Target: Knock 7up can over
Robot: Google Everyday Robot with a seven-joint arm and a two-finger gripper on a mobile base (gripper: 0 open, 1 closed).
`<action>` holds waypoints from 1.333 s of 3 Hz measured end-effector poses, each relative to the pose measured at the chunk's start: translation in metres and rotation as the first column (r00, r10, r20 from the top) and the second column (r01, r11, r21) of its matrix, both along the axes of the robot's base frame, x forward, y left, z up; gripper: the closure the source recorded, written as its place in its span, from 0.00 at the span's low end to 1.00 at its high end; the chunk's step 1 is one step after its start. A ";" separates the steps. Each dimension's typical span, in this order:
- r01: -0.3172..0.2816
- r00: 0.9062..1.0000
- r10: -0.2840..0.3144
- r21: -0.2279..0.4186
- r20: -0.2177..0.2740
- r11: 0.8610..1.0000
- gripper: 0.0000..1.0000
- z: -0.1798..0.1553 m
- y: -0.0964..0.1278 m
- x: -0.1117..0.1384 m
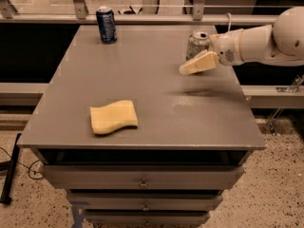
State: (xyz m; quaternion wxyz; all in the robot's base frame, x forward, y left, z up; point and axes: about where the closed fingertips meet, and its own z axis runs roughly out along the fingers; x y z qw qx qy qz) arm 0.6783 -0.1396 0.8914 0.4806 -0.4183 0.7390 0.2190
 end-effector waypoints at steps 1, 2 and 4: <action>-0.127 0.992 0.128 0.088 -0.002 0.988 0.00 0.011 0.046 -0.023; -0.257 0.966 0.257 0.153 0.021 0.954 0.00 0.037 0.084 -0.056; -0.356 0.934 0.350 0.156 0.065 0.921 0.00 0.052 0.101 -0.087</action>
Offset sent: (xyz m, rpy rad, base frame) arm -0.1010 0.1223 0.0710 0.2395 -0.0141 0.4230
